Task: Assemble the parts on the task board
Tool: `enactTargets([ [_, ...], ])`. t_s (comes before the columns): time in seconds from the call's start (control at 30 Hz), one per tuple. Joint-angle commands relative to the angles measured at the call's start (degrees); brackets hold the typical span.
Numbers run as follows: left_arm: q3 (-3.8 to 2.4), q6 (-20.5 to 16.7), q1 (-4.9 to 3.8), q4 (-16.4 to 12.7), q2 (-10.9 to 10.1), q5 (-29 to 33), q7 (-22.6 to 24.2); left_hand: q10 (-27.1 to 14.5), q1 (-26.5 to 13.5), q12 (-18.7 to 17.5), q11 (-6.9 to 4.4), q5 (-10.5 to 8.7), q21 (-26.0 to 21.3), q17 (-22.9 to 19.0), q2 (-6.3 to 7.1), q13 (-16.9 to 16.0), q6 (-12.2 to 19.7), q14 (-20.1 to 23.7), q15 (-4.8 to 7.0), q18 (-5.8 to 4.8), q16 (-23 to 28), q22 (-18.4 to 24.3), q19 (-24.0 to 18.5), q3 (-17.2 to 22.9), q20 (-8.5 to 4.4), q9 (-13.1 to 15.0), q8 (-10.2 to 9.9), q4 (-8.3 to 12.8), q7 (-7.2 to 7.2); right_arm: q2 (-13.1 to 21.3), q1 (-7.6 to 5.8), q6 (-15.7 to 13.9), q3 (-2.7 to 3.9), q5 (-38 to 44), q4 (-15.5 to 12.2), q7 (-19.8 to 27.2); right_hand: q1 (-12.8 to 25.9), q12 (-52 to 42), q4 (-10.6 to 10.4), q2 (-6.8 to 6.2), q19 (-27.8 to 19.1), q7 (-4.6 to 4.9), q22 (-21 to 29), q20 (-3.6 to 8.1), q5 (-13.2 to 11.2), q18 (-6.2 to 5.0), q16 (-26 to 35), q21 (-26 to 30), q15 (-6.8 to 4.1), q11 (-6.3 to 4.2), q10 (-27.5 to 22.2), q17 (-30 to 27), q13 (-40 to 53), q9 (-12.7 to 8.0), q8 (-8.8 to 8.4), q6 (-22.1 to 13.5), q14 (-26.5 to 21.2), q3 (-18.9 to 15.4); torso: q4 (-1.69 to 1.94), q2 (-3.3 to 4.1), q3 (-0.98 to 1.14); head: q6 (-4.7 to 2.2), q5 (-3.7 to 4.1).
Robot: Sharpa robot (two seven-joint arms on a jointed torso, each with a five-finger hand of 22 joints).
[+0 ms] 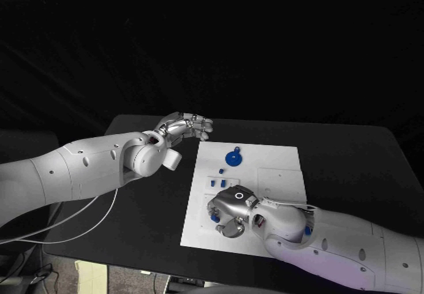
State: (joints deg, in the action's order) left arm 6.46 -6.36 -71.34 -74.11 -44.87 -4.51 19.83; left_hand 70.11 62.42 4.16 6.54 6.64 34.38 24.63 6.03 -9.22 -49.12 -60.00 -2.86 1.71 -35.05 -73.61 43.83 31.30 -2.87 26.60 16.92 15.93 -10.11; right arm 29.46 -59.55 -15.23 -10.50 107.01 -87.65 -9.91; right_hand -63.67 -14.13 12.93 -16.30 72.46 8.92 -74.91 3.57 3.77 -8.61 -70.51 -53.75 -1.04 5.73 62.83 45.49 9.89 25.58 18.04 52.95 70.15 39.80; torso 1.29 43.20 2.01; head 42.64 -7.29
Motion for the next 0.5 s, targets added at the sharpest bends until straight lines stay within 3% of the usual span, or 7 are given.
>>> enactTargets([
  [0.03,-0.05,0.83,-0.07,-0.10,0.00,0.32,0.30,-0.28,-0.17,-0.02,0.05,0.08,-0.31,0.06,0.24,0.07,0.40,-0.25,0.00,0.75,0.21,-0.09,0.34,-0.08,0.05,-0.07,0.20,-0.19,0.18,0.16,0.06,-3.26,-0.02,-0.41,-0.13,0.50,-0.33,0.37,0.03,-0.39,-0.43,0.14,-0.62,-0.12,0.11,-6.39,0.30,0.31,0.30,0.01,-0.58,-0.11,-0.14,-0.11,-0.42,-0.49,-0.09,-0.31,0.03,0.01,-0.02,-0.02,0.05],
  [0.3,-0.05,0.88,-0.07,-0.06,0.00,0.32,0.30,-0.28,-0.19,-0.02,0.05,0.09,-0.33,0.12,0.22,0.08,0.43,-0.26,0.00,0.75,0.25,-0.11,0.34,-0.08,0.05,-0.08,0.19,-0.22,0.17,0.74,0.06,-4.97,0.00,-0.87,-0.63,0.64,-0.86,0.39,-0.25,-0.47,-0.51,0.12,-0.55,-0.21,0.28,-6.39,0.33,0.53,0.39,0.10,-0.67,-0.17,-0.33,-0.18,-0.35,-0.39,-0.22,0.11,0.03,0.01,-0.02,-0.11,0.13],
  [0.5,-0.05,0.93,-0.07,0.04,0.11,0.32,0.30,-0.28,-0.19,-0.02,0.05,0.09,-0.34,0.14,0.22,0.08,0.44,-0.26,0.00,0.75,0.27,-0.11,0.34,-0.08,0.05,-0.08,0.19,-0.22,0.17,2.80,-0.38,-6.17,0.10,-3.60,-2.67,1.26,-0.95,0.26,-0.37,-0.55,-0.48,0.11,-0.54,-0.24,0.36,-6.39,0.30,0.57,0.35,0.05,-0.49,-0.18,-0.34,-0.21,-0.33,-0.35,-0.20,0.19,0.09,-0.01,0.01,-0.24,0.25],
])
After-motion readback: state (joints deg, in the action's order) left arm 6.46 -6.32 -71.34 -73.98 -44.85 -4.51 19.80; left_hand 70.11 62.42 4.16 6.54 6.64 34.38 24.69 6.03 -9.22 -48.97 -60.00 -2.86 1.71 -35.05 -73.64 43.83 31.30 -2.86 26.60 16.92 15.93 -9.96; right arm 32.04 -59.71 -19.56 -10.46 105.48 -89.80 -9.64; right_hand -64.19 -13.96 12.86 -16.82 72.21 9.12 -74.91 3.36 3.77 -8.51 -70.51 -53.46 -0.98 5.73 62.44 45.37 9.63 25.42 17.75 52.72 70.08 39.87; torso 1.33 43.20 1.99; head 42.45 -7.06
